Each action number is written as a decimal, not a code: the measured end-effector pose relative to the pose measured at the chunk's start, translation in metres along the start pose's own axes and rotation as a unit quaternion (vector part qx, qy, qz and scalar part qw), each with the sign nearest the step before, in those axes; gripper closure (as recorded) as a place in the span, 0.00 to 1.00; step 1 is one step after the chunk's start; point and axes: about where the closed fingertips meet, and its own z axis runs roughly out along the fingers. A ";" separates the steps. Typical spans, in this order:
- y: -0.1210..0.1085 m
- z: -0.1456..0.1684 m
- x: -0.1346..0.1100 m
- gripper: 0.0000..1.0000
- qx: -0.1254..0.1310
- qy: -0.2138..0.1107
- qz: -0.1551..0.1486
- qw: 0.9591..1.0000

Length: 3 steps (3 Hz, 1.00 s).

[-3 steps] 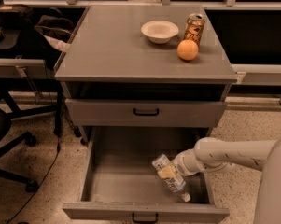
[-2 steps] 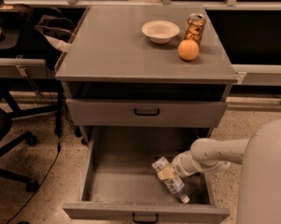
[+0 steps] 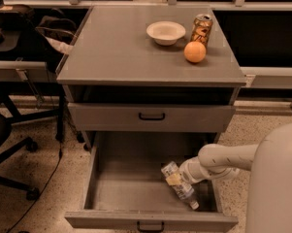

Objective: Place blue plastic bottle into middle drawer

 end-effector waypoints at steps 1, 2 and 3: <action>0.000 0.000 0.000 0.06 0.000 0.000 0.000 1.000; 0.000 0.000 0.000 0.00 0.000 0.000 0.000 1.000; 0.000 0.000 0.000 0.00 0.000 0.000 0.000 1.000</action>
Offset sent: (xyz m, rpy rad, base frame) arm 0.0000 0.0000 0.0000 0.0000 0.0000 0.0000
